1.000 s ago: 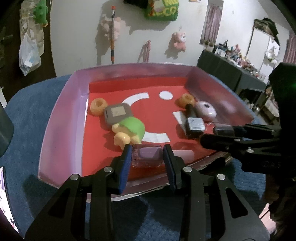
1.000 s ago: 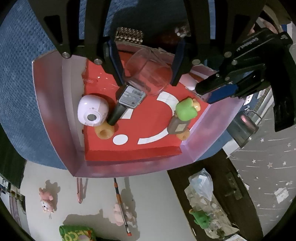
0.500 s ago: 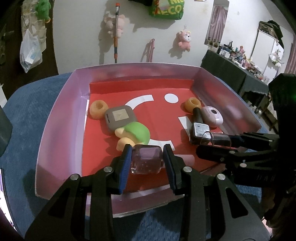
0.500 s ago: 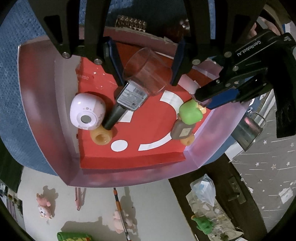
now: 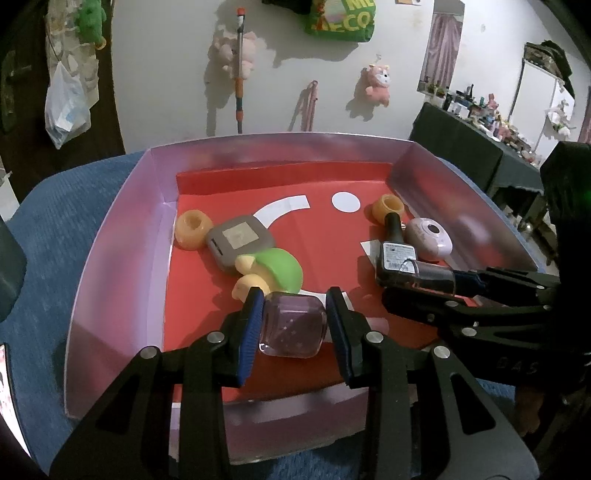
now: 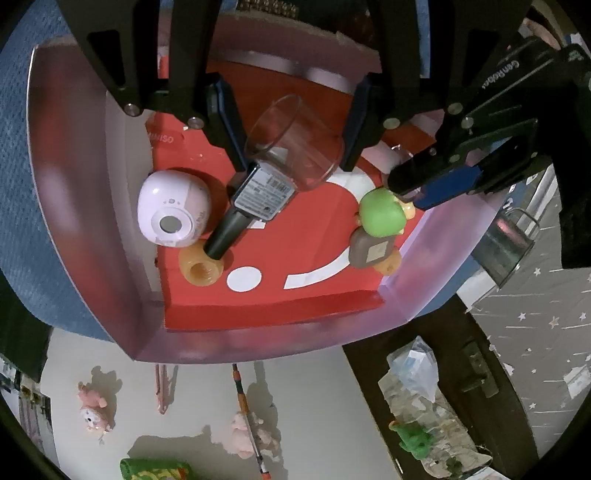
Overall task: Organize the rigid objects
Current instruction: 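Lower the glass cup with the right gripper while the left lowers the polish into the box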
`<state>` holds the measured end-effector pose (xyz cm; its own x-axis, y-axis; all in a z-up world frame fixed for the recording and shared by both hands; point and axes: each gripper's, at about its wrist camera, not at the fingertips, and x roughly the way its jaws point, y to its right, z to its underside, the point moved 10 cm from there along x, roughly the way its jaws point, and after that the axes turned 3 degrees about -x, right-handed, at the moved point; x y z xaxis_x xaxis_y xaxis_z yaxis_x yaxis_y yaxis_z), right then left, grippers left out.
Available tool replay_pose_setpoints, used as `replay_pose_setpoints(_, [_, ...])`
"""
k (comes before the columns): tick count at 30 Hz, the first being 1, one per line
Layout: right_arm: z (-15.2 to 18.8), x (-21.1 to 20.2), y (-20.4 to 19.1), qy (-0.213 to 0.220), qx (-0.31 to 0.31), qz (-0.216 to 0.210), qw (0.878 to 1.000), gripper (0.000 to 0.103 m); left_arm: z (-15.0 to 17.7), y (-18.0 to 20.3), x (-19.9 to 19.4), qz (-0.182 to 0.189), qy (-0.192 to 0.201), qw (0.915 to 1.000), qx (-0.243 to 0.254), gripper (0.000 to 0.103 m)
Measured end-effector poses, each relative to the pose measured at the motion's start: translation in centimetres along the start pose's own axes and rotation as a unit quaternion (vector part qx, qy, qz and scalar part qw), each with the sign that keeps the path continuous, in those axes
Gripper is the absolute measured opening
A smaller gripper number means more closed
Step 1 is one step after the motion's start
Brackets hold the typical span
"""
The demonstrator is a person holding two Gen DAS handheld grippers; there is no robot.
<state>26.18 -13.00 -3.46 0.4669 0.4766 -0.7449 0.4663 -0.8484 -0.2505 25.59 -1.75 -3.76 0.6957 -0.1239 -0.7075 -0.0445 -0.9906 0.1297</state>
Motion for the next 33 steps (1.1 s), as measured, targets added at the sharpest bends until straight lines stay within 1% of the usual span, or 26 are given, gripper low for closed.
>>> replay_pose_setpoints(5, [-0.8, 0.4, 0.3, 0.008, 0.003, 0.012, 1.0, 0.053, -0.2, 0.3, 0.1, -0.012, 0.004, 0.9999, 0.003, 0.033])
replay_pose_setpoints(9, [-0.7, 0.7, 0.4, 0.006, 0.008, 0.012, 1.0, 0.053, 0.5, 0.2, -0.3, 0.0, -0.004, 1.0, 0.004, 0.033])
replay_pose_setpoints(14, [-0.8, 0.6, 0.7, 0.007, 0.009, 0.012, 1.0, 0.053, 0.3, -0.1, -0.3, 0.007, -0.01, 0.9999, -0.004, 0.033])
replay_pose_setpoints(17, [-0.8, 0.8, 0.7, 0.008, 0.011, 0.012, 1.0, 0.053, -0.2, -0.2, 0.2, 0.001, -0.008, 1.0, -0.004, 0.033])
replay_pose_setpoints(23, [-0.9, 0.7, 1.2, 0.018, 0.017, 0.017, 1.0, 0.053, -1.0, -1.1, 1.0, -0.037, 0.004, 0.9993, 0.0, 0.033])
replay_pose_setpoints(26, [-1.0, 0.9, 1.5, 0.018, 0.019, 0.021, 0.999, 0.053, -1.3, -1.5, 1.4, -0.03, 0.001, 0.9994, -0.015, 0.033])
replay_pose_setpoints(33, [-1.0, 1.1, 1.5, 0.019, 0.011, 0.032, 0.999, 0.053, -1.3, -1.7, 1.5, -0.033, 0.002, 0.9993, -0.016, 0.033])
